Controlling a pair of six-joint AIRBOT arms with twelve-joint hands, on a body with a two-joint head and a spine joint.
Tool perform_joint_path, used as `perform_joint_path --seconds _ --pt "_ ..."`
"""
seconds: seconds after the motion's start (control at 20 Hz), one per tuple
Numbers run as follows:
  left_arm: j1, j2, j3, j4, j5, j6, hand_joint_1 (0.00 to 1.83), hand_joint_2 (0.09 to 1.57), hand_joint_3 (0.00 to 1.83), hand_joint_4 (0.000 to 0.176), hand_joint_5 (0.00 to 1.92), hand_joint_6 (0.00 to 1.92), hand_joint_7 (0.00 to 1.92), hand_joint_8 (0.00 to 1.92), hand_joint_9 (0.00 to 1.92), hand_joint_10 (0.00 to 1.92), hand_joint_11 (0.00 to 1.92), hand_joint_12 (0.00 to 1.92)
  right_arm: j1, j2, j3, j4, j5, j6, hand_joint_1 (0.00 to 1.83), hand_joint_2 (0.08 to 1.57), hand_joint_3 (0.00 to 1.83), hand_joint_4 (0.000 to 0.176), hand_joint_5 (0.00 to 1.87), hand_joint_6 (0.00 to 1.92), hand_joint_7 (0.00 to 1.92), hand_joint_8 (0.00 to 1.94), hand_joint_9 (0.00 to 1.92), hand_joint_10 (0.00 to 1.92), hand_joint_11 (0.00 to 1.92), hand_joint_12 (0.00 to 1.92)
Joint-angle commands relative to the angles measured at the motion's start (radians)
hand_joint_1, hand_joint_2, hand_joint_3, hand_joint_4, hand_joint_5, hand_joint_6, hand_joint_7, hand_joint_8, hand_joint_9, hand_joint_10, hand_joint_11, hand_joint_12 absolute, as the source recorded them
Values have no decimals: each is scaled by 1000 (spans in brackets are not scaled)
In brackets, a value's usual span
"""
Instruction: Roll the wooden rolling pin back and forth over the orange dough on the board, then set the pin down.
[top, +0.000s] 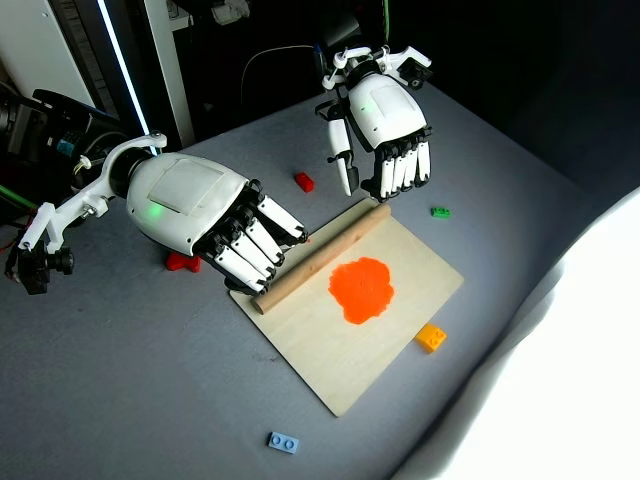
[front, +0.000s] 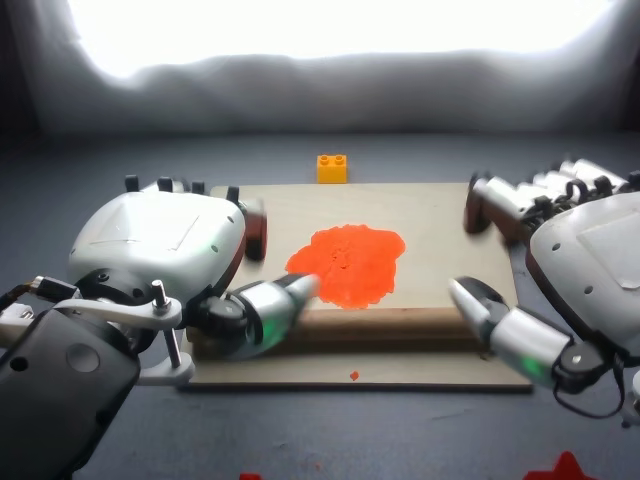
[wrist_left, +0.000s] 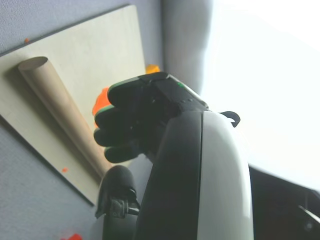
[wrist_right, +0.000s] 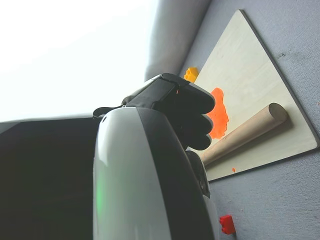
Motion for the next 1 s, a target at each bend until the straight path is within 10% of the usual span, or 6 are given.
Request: perform_joint_path --seconds 0.0,0.95 --pt "-5 -2 3 86 -71 -1 0 1271 43 0 0 0 0 0 0 0 0 0 5 3 -3 -84 105 -1 0 1256 35 0 107 1 155 2 116 6 0 182" --pt "198 -114 106 282 -204 -196 0 1319 43 0 0 0 0 0 0 0 0 0 -3 -158 72 49 161 -6 0 1446 17 0 169 11 186 9 138 9 0 249"
